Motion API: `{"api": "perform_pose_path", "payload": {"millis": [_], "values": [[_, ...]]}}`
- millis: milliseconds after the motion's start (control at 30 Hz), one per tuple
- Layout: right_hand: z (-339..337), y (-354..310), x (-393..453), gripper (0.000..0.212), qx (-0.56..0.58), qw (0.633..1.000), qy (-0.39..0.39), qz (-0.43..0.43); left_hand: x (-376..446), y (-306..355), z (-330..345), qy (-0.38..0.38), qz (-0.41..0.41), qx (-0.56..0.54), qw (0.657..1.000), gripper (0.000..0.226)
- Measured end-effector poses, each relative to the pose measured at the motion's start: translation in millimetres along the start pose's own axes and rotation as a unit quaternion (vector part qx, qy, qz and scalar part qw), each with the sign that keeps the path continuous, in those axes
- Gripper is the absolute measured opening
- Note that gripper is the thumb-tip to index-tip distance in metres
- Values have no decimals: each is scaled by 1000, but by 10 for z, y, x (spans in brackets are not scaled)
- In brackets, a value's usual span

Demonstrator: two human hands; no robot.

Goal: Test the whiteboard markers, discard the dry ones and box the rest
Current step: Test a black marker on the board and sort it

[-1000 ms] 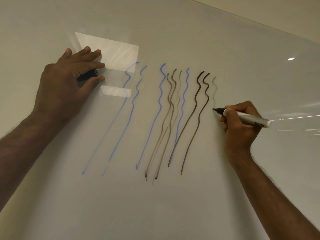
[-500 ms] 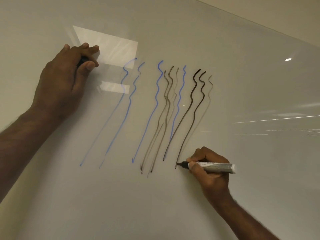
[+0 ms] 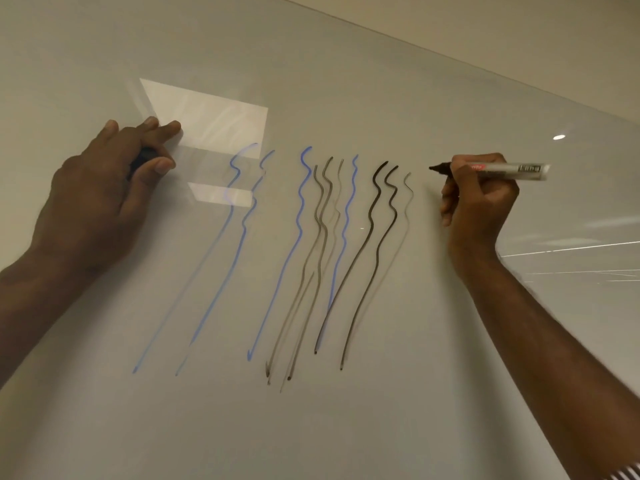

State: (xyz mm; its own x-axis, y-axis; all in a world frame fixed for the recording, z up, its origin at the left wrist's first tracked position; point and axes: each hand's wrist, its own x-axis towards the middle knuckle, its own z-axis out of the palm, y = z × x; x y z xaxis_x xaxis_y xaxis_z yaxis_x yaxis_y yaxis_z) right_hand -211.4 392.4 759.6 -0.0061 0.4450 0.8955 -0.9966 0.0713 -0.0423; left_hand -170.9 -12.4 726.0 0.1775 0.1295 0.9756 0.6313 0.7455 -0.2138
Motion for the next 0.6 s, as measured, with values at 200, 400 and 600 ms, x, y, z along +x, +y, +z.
{"api": "perform_pose_path", "payload": {"millis": [200,400,600], "values": [[38,174,108,18,-69,997,5,-33,-1,-288,63,-9,-25,-4,1000,19],[52,182,107,17,-111,991,-4,-73,0,-403,94,-8,-15,-10,1000,20],[53,188,110,16,-127,987,-4,-97,-5,-461,85,-12,-25,-1,1000,26]]}}
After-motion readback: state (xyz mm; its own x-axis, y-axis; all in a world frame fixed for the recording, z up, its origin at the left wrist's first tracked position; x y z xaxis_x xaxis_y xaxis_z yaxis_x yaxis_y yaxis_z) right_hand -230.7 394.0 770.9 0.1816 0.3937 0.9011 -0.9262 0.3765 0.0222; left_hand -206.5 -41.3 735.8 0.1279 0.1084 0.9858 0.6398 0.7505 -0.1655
